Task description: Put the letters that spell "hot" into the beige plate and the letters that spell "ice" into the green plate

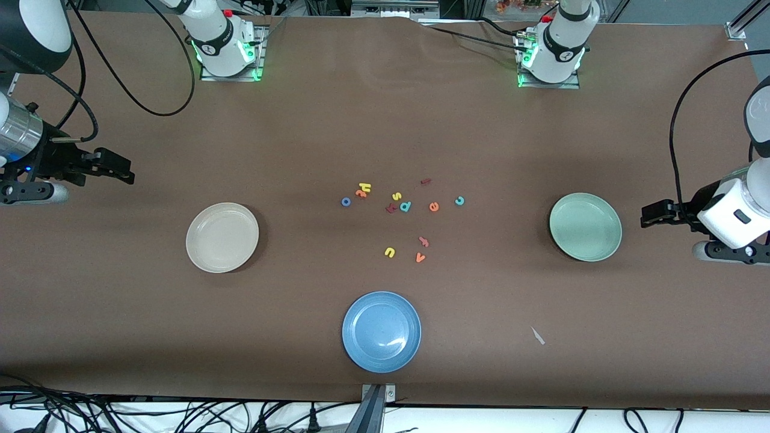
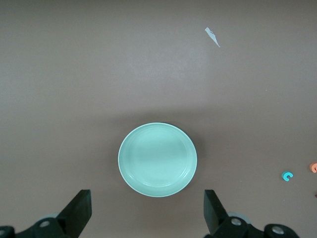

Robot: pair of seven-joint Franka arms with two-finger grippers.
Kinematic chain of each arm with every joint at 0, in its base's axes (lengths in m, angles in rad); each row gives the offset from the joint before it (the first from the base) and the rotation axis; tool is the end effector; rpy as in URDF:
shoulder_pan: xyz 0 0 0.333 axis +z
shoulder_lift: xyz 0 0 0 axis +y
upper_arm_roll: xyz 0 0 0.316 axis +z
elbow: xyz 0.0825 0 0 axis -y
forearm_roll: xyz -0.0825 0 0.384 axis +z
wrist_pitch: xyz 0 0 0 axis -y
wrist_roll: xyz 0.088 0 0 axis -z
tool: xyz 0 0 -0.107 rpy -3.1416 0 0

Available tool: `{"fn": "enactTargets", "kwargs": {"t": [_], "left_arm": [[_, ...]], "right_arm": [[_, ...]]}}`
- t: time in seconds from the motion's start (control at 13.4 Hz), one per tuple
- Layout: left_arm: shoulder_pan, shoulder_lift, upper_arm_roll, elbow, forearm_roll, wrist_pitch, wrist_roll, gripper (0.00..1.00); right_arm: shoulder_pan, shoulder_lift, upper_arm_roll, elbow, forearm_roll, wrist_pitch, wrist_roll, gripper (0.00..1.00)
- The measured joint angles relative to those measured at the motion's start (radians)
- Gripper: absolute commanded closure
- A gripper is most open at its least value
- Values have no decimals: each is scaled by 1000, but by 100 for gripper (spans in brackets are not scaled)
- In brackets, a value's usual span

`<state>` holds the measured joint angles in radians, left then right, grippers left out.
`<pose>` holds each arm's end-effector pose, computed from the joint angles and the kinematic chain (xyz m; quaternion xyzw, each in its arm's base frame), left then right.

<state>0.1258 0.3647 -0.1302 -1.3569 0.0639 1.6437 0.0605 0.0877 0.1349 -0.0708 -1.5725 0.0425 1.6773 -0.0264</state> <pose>0.6607 0.0173 0.5107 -0.9987 0.0326 0.0377 0.0074 0.6004 0.0168 0.5551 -0.9996 -0.0193 0.0148 0.0164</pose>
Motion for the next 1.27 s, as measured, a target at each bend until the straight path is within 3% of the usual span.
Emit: {"fn": "enactTargets", "kwargs": {"t": [1.27], "left_arm": [[-9, 2, -1, -4, 0, -13, 3, 0]], "right_arm": [[0, 0, 0, 0, 0, 4, 0, 0]]}}
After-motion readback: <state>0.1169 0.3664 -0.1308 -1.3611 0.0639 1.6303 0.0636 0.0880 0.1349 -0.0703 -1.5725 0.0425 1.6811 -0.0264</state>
